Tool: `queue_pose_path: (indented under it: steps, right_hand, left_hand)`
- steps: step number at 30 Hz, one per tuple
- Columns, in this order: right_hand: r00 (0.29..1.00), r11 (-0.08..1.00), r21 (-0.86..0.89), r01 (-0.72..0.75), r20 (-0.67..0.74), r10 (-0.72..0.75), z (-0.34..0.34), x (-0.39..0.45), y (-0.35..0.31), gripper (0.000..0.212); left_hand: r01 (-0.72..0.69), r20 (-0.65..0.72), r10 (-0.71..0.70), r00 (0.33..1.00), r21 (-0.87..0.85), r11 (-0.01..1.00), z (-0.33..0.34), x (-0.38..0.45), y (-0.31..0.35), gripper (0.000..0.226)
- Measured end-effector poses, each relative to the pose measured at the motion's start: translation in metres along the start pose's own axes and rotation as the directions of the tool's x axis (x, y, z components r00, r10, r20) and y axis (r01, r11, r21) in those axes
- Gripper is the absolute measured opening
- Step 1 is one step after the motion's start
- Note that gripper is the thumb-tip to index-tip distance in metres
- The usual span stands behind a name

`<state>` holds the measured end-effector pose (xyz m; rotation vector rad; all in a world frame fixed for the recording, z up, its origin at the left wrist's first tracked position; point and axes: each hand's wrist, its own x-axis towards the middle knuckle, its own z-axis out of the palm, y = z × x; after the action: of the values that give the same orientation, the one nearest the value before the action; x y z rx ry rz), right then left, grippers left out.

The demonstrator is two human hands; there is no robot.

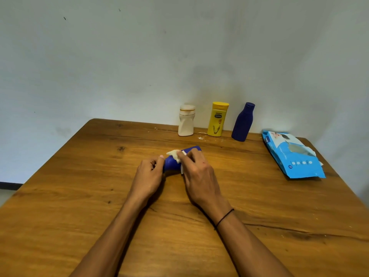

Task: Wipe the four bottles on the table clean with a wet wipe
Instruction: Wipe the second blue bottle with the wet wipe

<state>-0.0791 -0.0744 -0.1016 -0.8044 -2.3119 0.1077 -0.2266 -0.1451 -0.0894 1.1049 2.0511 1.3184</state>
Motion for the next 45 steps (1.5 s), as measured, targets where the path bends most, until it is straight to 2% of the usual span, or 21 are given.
queue_pose_path:
  steps: [4, 6, 9, 11, 13, 16, 19, 24, 31, 33, 35, 39, 42, 45]
  right_hand:
    - [0.992, 0.991, 0.030, 0.127, 0.003, -0.127, 0.003, -0.001, -0.005, 0.044]
    - [0.993, 0.993, 0.002, 0.118, -0.013, -0.118, 0.002, -0.001, -0.004, 0.043]
    - [0.994, 0.997, -0.039, -0.061, -0.092, 0.058, -0.003, 0.003, 0.004, 0.033]
    - [0.970, 0.976, 0.024, -0.217, -0.111, 0.218, -0.004, 0.005, 0.014, 0.025]
    - [0.949, 0.946, 0.136, -0.296, -0.073, 0.307, -0.002, 0.007, 0.024, 0.019]
    - [0.962, 0.942, 0.202, -0.268, 0.006, 0.273, 0.001, 0.007, 0.025, 0.017]
    - [0.966, 0.943, 0.211, -0.258, 0.061, 0.251, 0.002, 0.007, 0.023, 0.017]
    - [0.973, 0.945, 0.230, -0.231, 0.082, 0.217, 0.004, 0.005, 0.023, 0.017]
    - [0.999, 0.968, 0.246, -0.043, 0.036, 0.035, 0.001, 0.001, 0.013, 0.025]
    - [1.000, 0.962, 0.271, -0.025, 0.014, 0.022, 0.001, 0.000, 0.009, 0.023]
    - [1.000, 0.955, 0.297, -0.029, 0.010, 0.027, 0.001, -0.001, 0.003, 0.020]
    - [0.996, 0.976, 0.219, -0.016, -0.078, 0.034, 0.002, -0.004, -0.008, 0.019]
    - [0.977, 0.970, 0.229, -0.086, -0.171, 0.127, -0.001, -0.001, -0.007, 0.018]
    - [0.957, 0.953, 0.271, -0.139, -0.211, 0.200, -0.002, 0.000, -0.005, 0.012]
  left_hand:
    - [-0.068, -0.104, 0.087, 0.991, 0.177, 0.982, 0.003, -0.004, -0.001, 0.049]
    - [-0.099, -0.130, 0.138, 0.982, 0.264, 0.959, 0.005, -0.008, 0.002, 0.047]
    - [-0.112, -0.155, 0.162, 0.974, 0.289, 0.951, 0.004, -0.011, 0.005, 0.042]
    - [-0.119, -0.166, 0.167, 0.972, 0.266, 0.957, 0.001, -0.009, 0.003, 0.040]
    - [-0.112, -0.181, 0.155, 0.971, 0.227, 0.968, -0.003, -0.006, 0.001, 0.041]
    - [-0.079, -0.219, 0.107, 0.970, 0.133, 0.988, -0.007, -0.004, -0.002, 0.049]
    - [-0.054, -0.196, 0.041, 0.980, -0.059, 0.997, -0.008, -0.004, 0.003, 0.059]
    - [-0.088, -0.116, 0.064, 0.991, -0.219, 0.972, -0.003, 0.001, 0.002, 0.049]
    - [-0.042, -0.120, -0.029, 0.992, -0.549, 0.835, 0.001, 0.003, 0.001, 0.059]
    - [-0.008, -0.071, -0.046, 0.996, -0.623, 0.782, 0.004, 0.002, 0.006, 0.053]
    - [0.072, 0.052, -0.050, 0.997, -0.648, 0.758, 0.007, -0.001, 0.010, 0.044]
    - [0.142, 0.318, 0.025, 0.948, -0.491, 0.860, 0.004, -0.006, 0.013, 0.040]
    - [0.238, 0.447, -0.005, 0.894, -0.468, 0.851, 0.000, -0.007, 0.014, 0.044]
    - [0.224, 0.508, 0.036, 0.861, -0.440, 0.870, 0.000, -0.009, 0.014, 0.045]
